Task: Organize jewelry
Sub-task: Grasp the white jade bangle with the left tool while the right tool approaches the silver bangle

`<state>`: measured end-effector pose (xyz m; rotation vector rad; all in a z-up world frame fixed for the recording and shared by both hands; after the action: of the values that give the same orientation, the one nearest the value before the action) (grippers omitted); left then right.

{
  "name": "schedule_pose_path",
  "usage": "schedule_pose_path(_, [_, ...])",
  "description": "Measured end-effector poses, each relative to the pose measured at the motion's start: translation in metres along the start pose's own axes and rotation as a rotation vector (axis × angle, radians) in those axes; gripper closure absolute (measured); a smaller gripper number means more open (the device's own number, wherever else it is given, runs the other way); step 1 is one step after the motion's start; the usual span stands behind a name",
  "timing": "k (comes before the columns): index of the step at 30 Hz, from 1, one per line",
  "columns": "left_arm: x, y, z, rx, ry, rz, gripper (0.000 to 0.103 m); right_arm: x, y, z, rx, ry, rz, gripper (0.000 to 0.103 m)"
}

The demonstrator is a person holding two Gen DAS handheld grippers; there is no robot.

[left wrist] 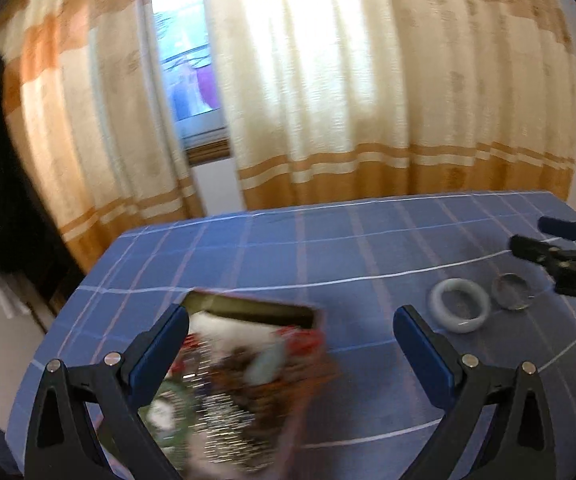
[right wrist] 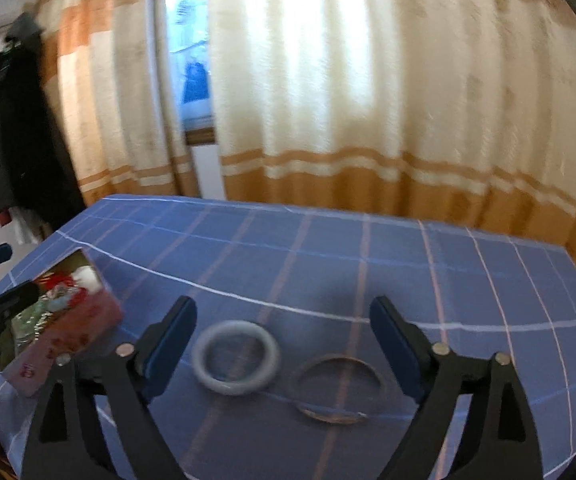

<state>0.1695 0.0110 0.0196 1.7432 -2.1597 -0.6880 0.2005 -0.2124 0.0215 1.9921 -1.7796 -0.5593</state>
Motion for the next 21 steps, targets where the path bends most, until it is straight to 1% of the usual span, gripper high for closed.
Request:
schedule_pose_path(5, [0.044, -0.024, -0.011, -0.011, -0.042, 0.062, 0.001, 0.025, -0.013, 0.013, -0.095, -0.04, 0.027, 0.011])
schedule_pose_path(7, [0.056, -0.041, -0.014, -0.046, -0.044, 0.102, 0.001, 0.028, -0.016, 0.019, -0.121, -0.034, 0.045, 0.011])
schedule_pose_path(9, [0.064, -0.054, -0.015, -0.076, -0.035, 0.136, 0.001, 0.03, -0.019, 0.026, -0.161, -0.023, 0.04, 0.009])
schedule_pose_path(11, [0.071, -0.069, -0.015, -0.119, -0.017, 0.192, 0.001, 0.032, -0.021, 0.031, -0.185, -0.015, 0.035, 0.007])
schedule_pose_path(12, [0.073, -0.074, -0.015, -0.136, -0.012, 0.195, 0.001, 0.031, -0.022, 0.034, -0.198, -0.005, 0.023, 0.007])
schedule_pose_path(17, [0.073, -0.081, -0.013, -0.149, -0.013, 0.182, 0.001, 0.026, -0.032, 0.046, -0.266, 0.035, 0.017, 0.007])
schedule_pose_path(21, [0.077, -0.085, -0.012, -0.168, -0.028, 0.192, 0.001, 0.023, -0.037, 0.05, -0.276, 0.056, 0.034, 0.007])
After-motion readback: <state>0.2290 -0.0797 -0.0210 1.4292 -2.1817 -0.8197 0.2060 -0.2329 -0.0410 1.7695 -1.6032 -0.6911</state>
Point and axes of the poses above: each gripper's, at about its wrist camera, not at the fingertips, and y roughly against the way its jaws point, x to its right, z to its underside, the point moved 2 cm from there along -y, roughly the way its jaws point, and after that the axes turned 7 degrees about z, right-handed, at the moved point
